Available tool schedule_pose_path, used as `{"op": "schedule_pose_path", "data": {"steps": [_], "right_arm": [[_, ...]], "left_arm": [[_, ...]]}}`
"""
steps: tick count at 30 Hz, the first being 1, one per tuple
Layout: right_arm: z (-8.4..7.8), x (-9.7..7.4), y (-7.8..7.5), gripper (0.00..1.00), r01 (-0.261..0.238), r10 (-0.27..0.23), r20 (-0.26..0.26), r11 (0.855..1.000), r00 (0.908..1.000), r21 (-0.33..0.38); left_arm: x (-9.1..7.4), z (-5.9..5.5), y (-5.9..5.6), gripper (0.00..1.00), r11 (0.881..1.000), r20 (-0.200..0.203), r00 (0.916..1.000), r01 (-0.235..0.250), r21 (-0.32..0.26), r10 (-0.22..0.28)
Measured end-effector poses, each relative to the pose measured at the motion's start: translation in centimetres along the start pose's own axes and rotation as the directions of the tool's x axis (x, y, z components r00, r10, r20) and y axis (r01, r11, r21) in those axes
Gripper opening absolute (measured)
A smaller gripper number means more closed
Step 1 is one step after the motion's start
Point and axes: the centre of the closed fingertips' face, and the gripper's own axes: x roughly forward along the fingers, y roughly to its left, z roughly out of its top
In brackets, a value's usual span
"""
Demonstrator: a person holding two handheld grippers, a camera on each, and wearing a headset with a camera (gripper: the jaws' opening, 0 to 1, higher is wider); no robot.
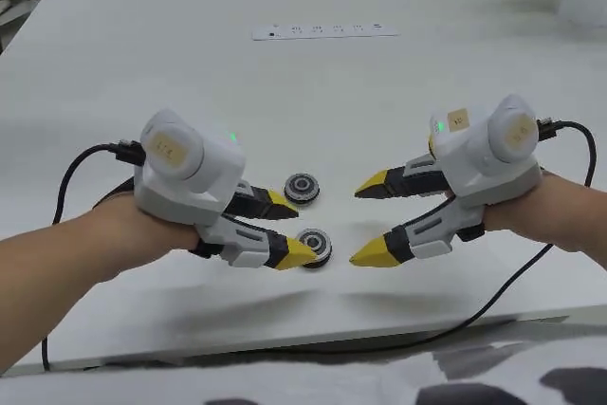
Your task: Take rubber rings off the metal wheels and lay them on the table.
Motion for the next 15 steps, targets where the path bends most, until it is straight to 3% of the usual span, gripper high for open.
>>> {"op": "schedule_pose_path", "data": {"steps": [15], "right_arm": [[-0.4,0.0,0.0,0.54,0.003,-0.003,-0.009,1.000,1.0000,0.006]], "left_arm": [[1.1,-0.8,0.0,0.16,0.999,-0.042,0.9991,0.006,0.039,-0.004]]}}
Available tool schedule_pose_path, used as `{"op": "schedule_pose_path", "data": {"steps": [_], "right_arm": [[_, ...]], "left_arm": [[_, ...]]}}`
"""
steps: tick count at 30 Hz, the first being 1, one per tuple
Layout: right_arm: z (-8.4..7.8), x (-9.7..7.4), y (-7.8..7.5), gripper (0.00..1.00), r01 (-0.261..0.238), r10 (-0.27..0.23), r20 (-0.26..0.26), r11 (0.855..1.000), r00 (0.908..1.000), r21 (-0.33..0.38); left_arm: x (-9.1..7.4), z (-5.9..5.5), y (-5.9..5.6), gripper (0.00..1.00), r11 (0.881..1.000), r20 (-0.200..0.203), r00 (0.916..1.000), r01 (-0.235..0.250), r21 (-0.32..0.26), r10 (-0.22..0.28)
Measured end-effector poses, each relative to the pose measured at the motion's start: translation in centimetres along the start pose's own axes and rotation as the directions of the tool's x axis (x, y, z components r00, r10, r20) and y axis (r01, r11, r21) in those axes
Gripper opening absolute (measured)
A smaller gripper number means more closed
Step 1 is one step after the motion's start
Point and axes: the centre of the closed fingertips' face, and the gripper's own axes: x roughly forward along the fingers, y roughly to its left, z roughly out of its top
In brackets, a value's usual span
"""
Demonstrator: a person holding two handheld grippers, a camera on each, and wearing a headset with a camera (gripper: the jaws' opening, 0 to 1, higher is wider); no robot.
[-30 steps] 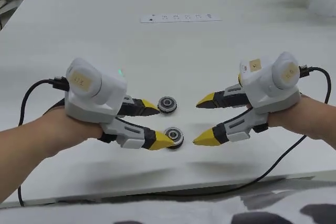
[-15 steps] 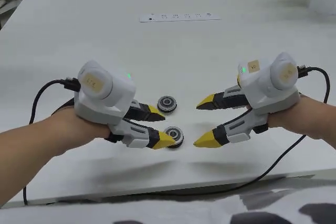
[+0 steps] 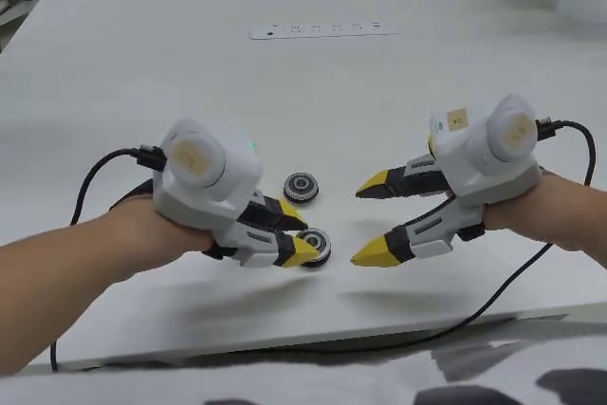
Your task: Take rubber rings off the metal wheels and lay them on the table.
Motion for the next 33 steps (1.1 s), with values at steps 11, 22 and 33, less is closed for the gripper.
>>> {"op": "schedule_pose_path", "data": {"steps": [11,22,33], "right_arm": [[-0.12,0.02,-0.09,0.54,0.003,-0.003,-0.002,1.000,1.0000,-0.002],[-0.09,0.21,-0.13,0.53,0.001,-0.001,-0.010,1.000,0.9999,-0.013],[0.52,0.98,0.29,0.52,-0.021,0.020,-0.021,0.999,0.9996,-0.034]], "left_arm": [[0.38,-0.49,0.36,0.10,0.999,-0.012,0.9996,-0.024,0.043,0.025],[0.42,-0.43,0.46,0.08,0.995,-0.016,0.9989,-0.042,0.086,0.044],[0.42,-0.34,0.46,0.08,0.996,-0.003,0.9981,-0.061,0.067,0.061]]}}
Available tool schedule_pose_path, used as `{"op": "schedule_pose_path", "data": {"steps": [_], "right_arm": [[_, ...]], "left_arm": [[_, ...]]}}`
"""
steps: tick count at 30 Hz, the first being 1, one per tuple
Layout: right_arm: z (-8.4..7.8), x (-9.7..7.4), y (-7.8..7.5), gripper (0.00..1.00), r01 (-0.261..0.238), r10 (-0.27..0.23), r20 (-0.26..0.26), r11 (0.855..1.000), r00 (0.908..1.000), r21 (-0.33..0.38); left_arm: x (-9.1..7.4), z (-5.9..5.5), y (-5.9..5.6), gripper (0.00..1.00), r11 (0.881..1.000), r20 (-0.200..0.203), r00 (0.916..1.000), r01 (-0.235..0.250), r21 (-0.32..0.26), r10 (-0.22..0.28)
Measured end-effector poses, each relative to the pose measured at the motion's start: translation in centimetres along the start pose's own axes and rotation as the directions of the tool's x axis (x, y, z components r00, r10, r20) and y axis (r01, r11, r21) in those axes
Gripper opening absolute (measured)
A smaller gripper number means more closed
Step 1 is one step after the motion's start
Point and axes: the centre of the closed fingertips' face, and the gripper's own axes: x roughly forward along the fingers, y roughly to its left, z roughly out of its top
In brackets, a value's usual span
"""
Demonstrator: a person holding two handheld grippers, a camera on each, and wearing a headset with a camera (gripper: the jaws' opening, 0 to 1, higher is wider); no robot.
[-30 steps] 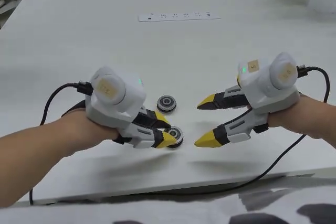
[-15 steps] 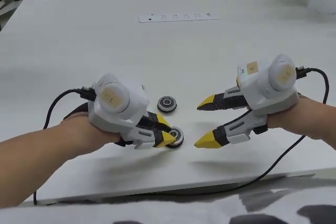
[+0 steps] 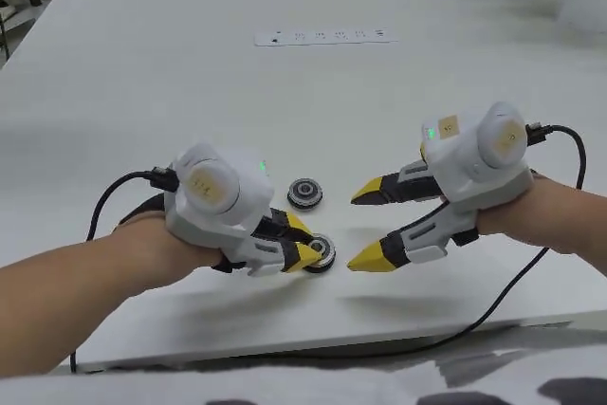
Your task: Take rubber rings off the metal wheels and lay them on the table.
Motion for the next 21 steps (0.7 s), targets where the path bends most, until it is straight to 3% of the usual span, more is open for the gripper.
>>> {"op": "schedule_pose_path", "data": {"steps": [13,21], "right_arm": [[0.3,1.2,0.4,0.45,-0.044,0.044,-0.015,0.999,0.9989,-0.022],[-0.3,2.3,0.6,0.38,-0.065,0.065,-0.033,0.997,0.9974,-0.029]], "left_arm": [[0.0,-0.1,-0.1,0.08,1.000,-0.006,0.9999,-0.009,0.004,0.009],[0.0,-0.1,-0.1,0.08,1.000,-0.009,0.9998,-0.017,-0.002,0.017]]}}
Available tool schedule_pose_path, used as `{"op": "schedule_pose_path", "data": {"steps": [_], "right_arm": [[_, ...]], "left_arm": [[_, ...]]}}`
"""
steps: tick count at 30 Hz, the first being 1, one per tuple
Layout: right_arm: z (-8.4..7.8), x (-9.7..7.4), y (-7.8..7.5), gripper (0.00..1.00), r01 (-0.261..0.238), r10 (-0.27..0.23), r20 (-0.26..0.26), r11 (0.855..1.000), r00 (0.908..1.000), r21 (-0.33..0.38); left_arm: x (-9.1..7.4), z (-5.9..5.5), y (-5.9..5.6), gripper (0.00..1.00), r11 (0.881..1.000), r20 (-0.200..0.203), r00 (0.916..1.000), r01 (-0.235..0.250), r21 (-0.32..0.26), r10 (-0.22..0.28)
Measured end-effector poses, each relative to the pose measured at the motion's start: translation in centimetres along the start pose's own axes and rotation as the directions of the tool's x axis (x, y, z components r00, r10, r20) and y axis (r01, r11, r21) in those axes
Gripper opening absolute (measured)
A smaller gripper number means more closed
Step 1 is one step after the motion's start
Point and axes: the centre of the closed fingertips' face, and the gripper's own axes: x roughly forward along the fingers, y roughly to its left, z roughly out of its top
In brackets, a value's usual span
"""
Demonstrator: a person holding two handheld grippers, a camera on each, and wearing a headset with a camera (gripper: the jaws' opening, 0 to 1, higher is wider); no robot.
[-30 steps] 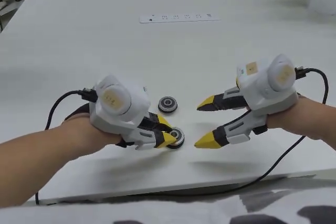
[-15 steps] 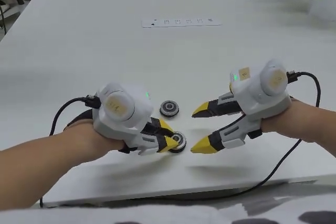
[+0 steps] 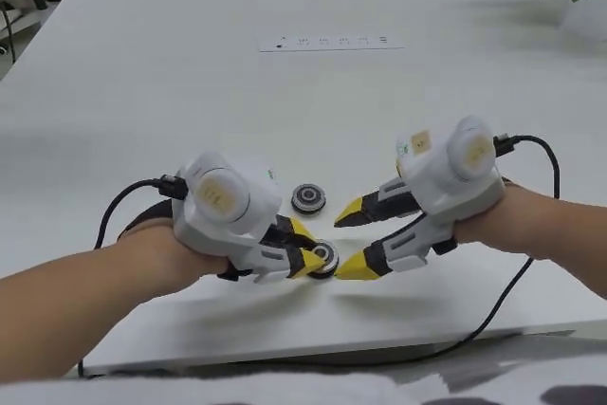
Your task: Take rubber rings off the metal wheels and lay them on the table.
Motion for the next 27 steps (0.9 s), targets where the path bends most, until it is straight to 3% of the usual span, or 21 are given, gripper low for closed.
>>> {"op": "schedule_pose_path", "data": {"steps": [10,13,20,27], "right_arm": [[-0.1,0.3,0.1,0.31,-0.004,0.002,0.041,0.998,0.9992,0.064],[-0.1,0.4,0.1,0.26,-0.001,-0.001,0.042,0.999,0.9991,0.051],[-0.4,1.0,0.6,0.28,-0.012,0.011,0.027,0.999,0.9996,0.051],[0.1,1.1,0.0,0.29,0.015,-0.020,0.057,0.997,0.9982,0.078]], "left_arm": [[0.0,0.0,-0.1,0.08,1.000,0.006,0.9999,-0.012,-0.003,0.012],[0.0,0.0,-0.1,0.08,1.000,0.000,0.9999,-0.016,0.000,0.016],[0.0,0.0,0.0,0.08,1.000,0.003,0.9998,-0.019,0.000,0.019],[0.0,0.0,0.0,0.08,1.000,0.005,0.9998,-0.021,0.001,0.020]]}}
